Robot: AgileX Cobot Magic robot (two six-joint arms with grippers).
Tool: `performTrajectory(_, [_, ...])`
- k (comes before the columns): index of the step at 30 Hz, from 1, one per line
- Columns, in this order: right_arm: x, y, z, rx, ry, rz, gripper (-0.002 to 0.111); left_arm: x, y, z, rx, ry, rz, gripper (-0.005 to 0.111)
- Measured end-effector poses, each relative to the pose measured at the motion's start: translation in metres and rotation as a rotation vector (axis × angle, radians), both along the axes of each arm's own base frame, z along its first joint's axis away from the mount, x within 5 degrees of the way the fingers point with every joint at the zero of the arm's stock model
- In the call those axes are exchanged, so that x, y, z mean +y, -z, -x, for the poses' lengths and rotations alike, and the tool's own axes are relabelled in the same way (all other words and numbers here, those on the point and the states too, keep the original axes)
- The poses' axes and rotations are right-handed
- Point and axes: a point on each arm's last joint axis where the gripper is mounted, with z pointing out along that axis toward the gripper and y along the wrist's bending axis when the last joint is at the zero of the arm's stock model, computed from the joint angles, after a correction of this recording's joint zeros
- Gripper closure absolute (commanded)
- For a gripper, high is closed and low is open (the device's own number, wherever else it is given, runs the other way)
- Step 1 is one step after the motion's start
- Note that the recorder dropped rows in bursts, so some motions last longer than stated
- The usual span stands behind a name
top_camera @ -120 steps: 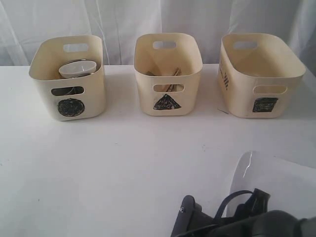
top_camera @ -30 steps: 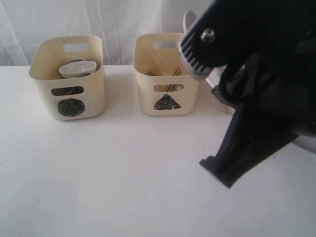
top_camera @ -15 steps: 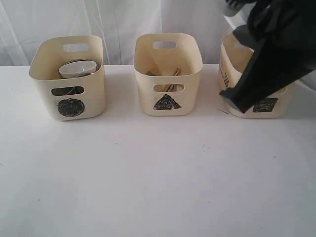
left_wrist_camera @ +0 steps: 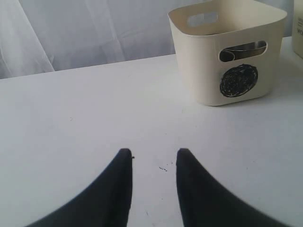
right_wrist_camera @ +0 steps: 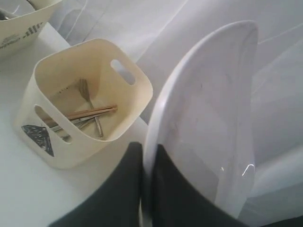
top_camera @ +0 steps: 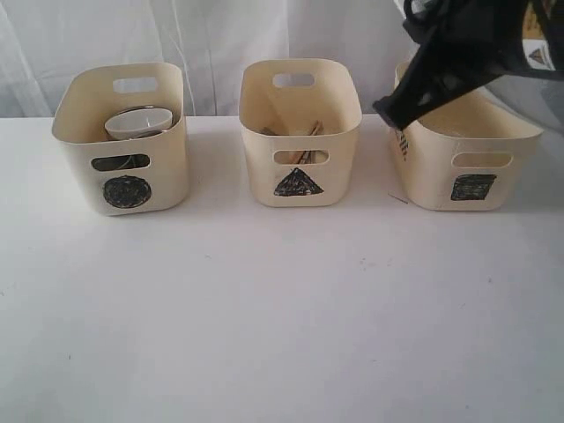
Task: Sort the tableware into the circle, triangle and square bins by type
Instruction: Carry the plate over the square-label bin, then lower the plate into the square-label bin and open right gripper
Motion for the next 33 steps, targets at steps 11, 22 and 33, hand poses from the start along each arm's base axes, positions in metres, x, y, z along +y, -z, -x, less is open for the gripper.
performTrajectory(11, [-0.010, 0.021, -0.068, 0.003, 0.005, -0.027, 0.108, 0.000, 0.000, 0.000, 0.000, 0.000, 0.000, 0.069])
performTrajectory(22, [-0.026, 0.047, -0.106, 0.057, 0.050, -0.021, 0.108, 0.000, 0.000, 0.000, 0.000, 0.000, 0.000, 0.069])
performTrajectory(33, [-0.043, 0.070, -0.137, 0.056, 0.024, -0.044, 0.108, 0.000, 0.000, 0.000, 0.000, 0.000, 0.000, 0.069])
